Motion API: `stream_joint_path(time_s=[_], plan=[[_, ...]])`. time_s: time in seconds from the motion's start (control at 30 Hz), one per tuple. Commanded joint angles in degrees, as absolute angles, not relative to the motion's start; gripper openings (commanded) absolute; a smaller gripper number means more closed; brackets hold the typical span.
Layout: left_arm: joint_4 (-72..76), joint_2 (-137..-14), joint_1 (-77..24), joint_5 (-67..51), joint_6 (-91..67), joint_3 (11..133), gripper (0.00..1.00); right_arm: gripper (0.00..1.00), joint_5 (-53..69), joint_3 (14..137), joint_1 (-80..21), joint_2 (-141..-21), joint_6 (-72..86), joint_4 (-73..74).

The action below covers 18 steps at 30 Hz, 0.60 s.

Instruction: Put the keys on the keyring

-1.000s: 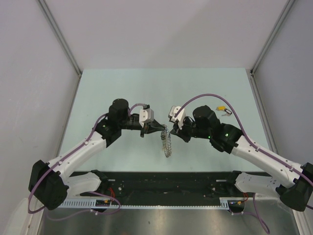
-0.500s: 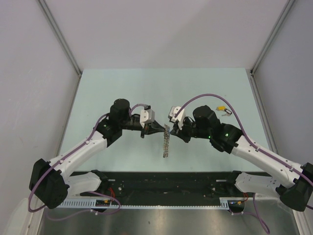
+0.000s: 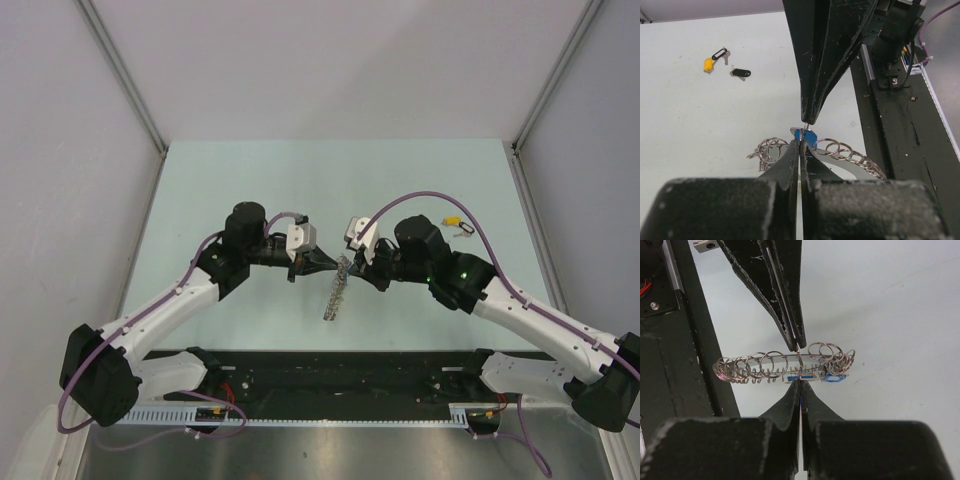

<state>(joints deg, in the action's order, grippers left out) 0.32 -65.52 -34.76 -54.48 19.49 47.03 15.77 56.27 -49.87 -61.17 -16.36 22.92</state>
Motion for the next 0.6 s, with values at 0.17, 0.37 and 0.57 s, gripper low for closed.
stream_joint_path(time_s=[0.17,0.37,0.57], plan=[[2.81,-64.78,-35.33,-58.01,20.21,48.08,0.0,0.0,16.26,57.83,-49.66,-60.64,-16.17,22.06],[2.9,-64.86,-35.33,-58.01,20.13,48.08,0.0,0.0,16.52,57.83,-49.57,-60.73,-16.26,22.24],[2.99,-64.95,-35.33,-58.27,19.87,48.16,0.0,0.0,16.79,57.74,-49.57,-61.0,-16.35,22.24]])
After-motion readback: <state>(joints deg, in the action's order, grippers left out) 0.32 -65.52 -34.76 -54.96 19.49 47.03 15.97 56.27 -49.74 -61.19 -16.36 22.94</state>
